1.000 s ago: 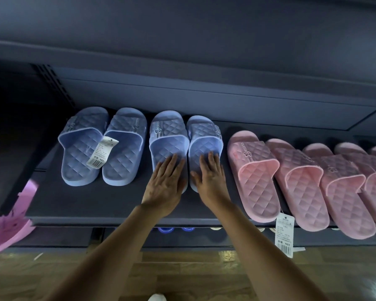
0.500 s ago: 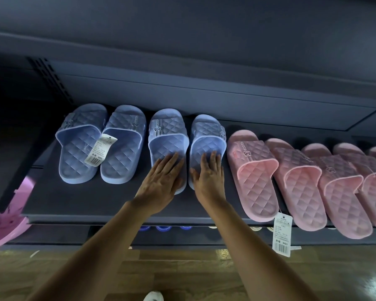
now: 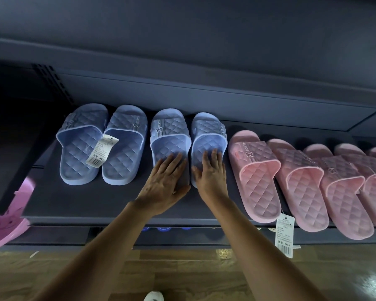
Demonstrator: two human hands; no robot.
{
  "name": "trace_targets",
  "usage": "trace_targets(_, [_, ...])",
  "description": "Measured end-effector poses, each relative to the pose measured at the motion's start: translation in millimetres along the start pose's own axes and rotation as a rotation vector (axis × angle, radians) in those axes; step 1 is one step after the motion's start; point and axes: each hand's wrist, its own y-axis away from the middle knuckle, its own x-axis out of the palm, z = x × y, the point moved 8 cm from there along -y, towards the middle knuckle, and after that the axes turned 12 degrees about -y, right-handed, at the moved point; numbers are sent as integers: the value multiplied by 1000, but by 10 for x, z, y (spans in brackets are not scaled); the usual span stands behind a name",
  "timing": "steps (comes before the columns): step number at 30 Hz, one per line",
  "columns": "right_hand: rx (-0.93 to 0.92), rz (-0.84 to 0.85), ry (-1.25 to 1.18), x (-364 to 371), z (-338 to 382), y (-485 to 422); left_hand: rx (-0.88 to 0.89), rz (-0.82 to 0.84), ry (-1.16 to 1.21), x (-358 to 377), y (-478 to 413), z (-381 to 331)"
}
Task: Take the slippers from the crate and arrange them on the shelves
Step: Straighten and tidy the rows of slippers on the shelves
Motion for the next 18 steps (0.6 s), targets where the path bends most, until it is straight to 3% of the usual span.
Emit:
trace_targets(11, [12, 129, 57, -59, 3, 38, -37, 7, 55, -141, 0, -2])
trace_targets(18, [-99, -140, -34, -531, -29, 439, -49, 78, 143, -346, -58, -219])
